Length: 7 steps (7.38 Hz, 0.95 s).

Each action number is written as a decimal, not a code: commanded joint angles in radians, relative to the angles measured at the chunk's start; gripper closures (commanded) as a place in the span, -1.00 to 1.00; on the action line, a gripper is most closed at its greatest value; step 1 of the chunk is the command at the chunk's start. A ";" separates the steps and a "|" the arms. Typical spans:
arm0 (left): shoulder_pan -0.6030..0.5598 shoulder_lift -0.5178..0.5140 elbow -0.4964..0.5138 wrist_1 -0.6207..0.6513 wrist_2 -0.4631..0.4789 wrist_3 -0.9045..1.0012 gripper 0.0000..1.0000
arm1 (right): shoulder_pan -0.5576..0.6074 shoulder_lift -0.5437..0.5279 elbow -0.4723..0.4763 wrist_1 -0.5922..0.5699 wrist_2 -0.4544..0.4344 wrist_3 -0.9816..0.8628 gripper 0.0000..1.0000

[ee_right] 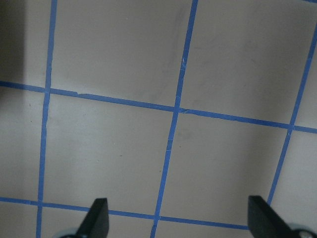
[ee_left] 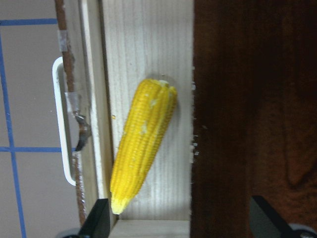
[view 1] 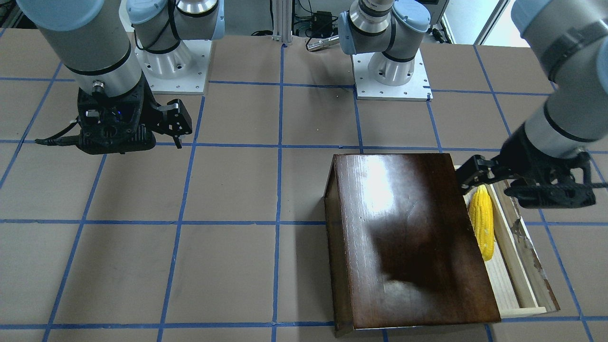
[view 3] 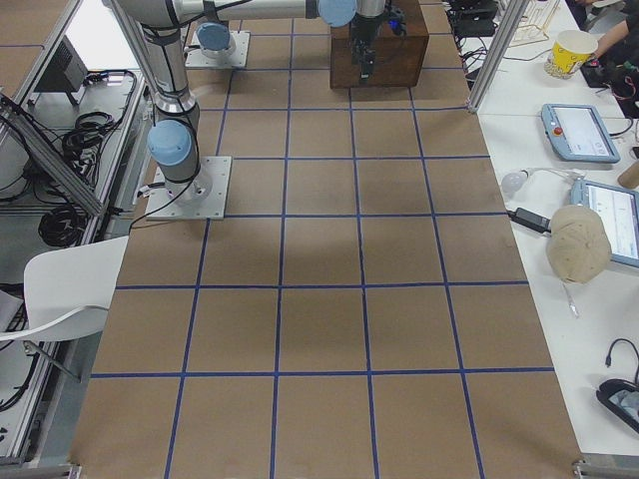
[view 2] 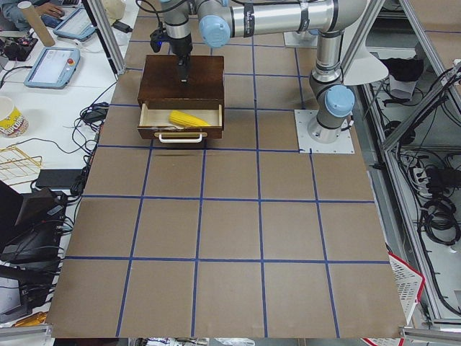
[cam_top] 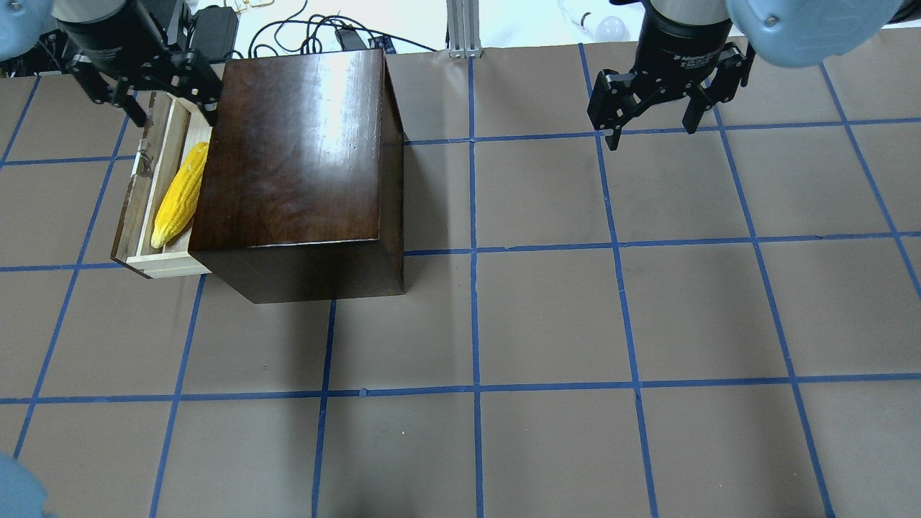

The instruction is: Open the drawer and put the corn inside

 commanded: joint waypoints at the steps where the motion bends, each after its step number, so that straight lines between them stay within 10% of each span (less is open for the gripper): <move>1: -0.068 0.111 -0.035 -0.086 -0.014 -0.030 -1.00 | 0.000 0.000 0.000 0.000 0.000 -0.001 -1.00; 7: -0.092 0.200 -0.173 -0.021 -0.031 -0.069 -1.00 | 0.000 0.000 0.000 0.000 0.000 -0.001 -1.00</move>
